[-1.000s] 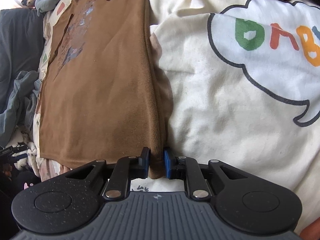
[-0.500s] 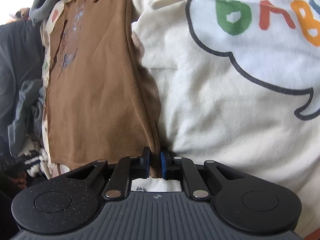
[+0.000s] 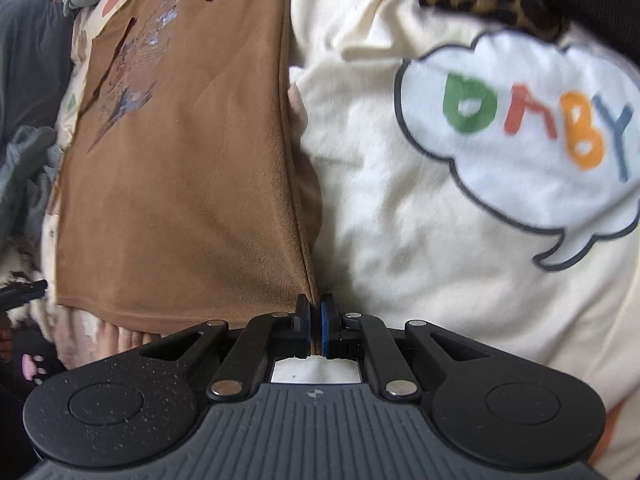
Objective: Fold clothes
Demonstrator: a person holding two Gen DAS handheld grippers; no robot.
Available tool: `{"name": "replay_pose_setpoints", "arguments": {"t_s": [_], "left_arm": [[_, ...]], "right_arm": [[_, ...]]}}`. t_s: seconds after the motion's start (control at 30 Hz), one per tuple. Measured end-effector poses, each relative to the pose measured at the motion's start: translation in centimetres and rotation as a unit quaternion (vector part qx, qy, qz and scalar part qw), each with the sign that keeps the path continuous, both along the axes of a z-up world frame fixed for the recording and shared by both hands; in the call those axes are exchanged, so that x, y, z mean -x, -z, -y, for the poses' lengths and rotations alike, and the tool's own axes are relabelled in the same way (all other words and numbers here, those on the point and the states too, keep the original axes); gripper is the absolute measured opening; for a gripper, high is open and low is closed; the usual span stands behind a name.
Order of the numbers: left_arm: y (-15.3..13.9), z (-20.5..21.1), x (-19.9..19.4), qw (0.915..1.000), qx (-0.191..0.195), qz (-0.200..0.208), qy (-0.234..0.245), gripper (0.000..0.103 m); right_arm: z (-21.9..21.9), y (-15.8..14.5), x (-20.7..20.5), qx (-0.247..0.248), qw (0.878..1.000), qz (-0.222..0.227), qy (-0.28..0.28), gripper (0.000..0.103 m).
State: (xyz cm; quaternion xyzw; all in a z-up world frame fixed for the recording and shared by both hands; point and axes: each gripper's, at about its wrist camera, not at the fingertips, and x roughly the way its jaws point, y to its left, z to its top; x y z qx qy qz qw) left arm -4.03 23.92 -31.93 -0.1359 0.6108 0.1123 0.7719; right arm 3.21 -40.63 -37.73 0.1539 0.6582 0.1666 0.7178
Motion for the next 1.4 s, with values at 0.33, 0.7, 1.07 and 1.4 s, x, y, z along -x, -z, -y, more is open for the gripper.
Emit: {"name": "replay_pose_setpoints", "arguments": {"t_s": [0.33,0.7,1.07,1.4], "left_arm": [[1.8,1.2,0.3,0.9998,0.02,-0.001,-0.002,0.028],[4.0,1.8,0.4,0.9988,0.043,-0.016,-0.015,0.021],[1.2,1.0,1.0,0.9983,0.056,-0.006,-0.013,0.004],[-4.2,0.1,2.3,0.9975,0.066,0.022,0.006,0.003]], "right_arm": [[-0.1,-1.0,-0.2,0.033,0.999,0.002,-0.003,0.002],[-1.1,-0.7,-0.1,0.049,0.999,-0.009,-0.009,0.002],[-0.8,-2.8,-0.2,0.038,0.999,-0.018,0.021,0.002],[-1.0,-7.1,0.4,0.026,1.0,0.006,0.007,0.002]]}}
